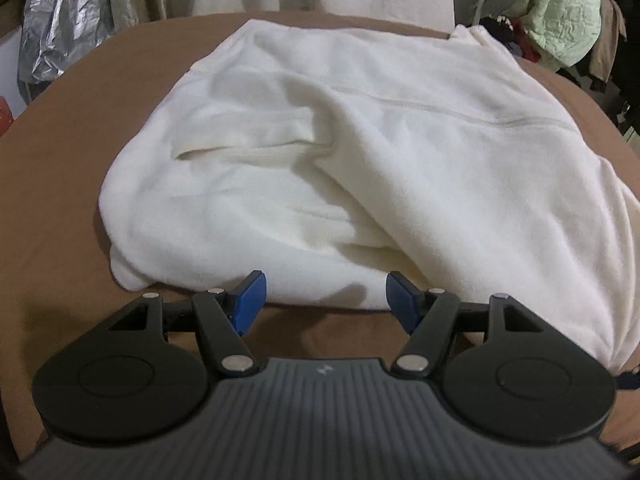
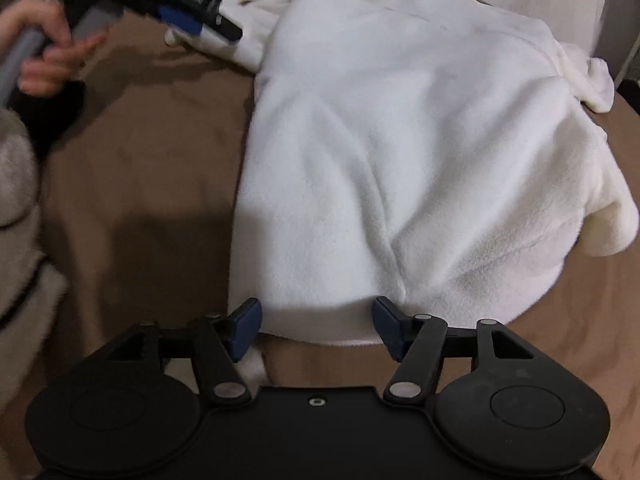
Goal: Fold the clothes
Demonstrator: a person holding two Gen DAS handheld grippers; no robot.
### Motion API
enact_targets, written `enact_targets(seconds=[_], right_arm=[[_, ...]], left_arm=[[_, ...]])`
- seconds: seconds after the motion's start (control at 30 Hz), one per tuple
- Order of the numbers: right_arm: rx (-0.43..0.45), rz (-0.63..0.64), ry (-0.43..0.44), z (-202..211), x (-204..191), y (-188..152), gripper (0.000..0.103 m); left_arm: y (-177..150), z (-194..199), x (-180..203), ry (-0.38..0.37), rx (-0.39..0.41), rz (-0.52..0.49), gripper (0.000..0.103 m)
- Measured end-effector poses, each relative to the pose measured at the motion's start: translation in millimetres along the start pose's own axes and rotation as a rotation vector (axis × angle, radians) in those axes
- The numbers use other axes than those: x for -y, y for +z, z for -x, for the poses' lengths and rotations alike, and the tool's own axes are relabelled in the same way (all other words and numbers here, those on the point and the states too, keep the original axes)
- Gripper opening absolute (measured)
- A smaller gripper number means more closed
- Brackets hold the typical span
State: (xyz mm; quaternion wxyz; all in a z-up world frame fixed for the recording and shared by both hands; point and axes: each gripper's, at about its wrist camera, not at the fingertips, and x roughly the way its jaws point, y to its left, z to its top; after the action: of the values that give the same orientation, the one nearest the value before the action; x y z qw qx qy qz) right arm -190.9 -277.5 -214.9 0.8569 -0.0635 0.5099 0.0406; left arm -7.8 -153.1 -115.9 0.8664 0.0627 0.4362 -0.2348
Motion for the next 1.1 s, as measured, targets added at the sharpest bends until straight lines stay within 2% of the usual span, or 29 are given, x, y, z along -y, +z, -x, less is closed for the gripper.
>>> enact_targets(seconds=[0.07, 0.13, 0.2, 0.27, 0.3, 0.33, 0.37, 0.53, 0.6, 0.67, 0.73, 0.8, 0.9, 0.97, 1.1], right_arm=[[0.044, 0.099, -0.072, -4.0, -21.0, -8.2, 0.074], [0.087, 0.182, -0.119, -6.4, -33.3, -12.5, 0.074], [0.133, 0.21, -0.132, -8.5, -33.8, -11.4, 0.073], [0.194, 0.234, -0.18, -6.6, -29.1, -3.8, 0.051], [0.221, 0.238, -0.206, -3.9, -25.6, 1.9, 0.028], [0.246, 0.237, -0.23, -0.5, -21.7, 8.2, 0.022], [0.27, 0.235, -0.254, 2.9, -17.8, 14.5, 0.017], [0.402, 0.21, -0.429, 19.3, 14.9, 53.1, 0.016], [0.417, 0.165, -0.456, 23.7, 39.2, 67.5, 0.014], [0.405, 0.114, -0.464, 20.9, 64.4, 80.4, 0.01], [0.38, 0.054, -0.452, 15.9, 89.6, 90.9, 0.01], [0.356, -0.057, -0.378, 14.3, 113.8, 89.5, 0.01], [0.335, -0.178, -0.286, 6.8, 136.5, 86.2, 0.01], [0.317, -0.188, -0.292, -0.8, 135.6, 85.9, 0.01], [0.264, -0.133, -0.333, -9.2, 120.5, 85.2, 0.011]], left_arm=[[-0.2, 1.0, -0.6, -0.016, 0.019, 0.008, 0.066], [0.4, 2.5, -0.4, -0.043, 0.029, 0.018, 0.066], [1.4, 3.3, 0.0, -0.067, 0.038, 0.028, 0.066], [2.5, 3.2, 3.1, -0.093, 0.047, 0.03, 0.066], [2.6, 3.0, 7.3, -0.111, 0.053, 0.019, 0.066], [2.8, 2.7, 11.5, -0.128, 0.06, 0.008, 0.066], [2.9, 2.5, 15.8, -0.146, 0.066, -0.003, 0.066], [3.5, 1.2, 36.9, -0.236, 0.096, -0.057, 0.066], [3.8, 0.7, 45.3, -0.272, 0.108, -0.079, 0.066], [4.0, 0.2, 53.8, -0.307, 0.121, -0.101, 0.066], [4.2, -0.3, 62.2, -0.343, 0.133, -0.123, 0.067], [4.4, -10.1, 78.3, -0.381, 0.119, -0.146, 0.067], [4.8, -36.1, 104.2, -0.404, 0.046, -0.175, 0.066], [6.4, -51.3, 114.0, -0.407, 0.017, -0.167, 0.065], [15.1, -67.2, 108.3, -0.44, -0.012, -0.068, 0.067]])
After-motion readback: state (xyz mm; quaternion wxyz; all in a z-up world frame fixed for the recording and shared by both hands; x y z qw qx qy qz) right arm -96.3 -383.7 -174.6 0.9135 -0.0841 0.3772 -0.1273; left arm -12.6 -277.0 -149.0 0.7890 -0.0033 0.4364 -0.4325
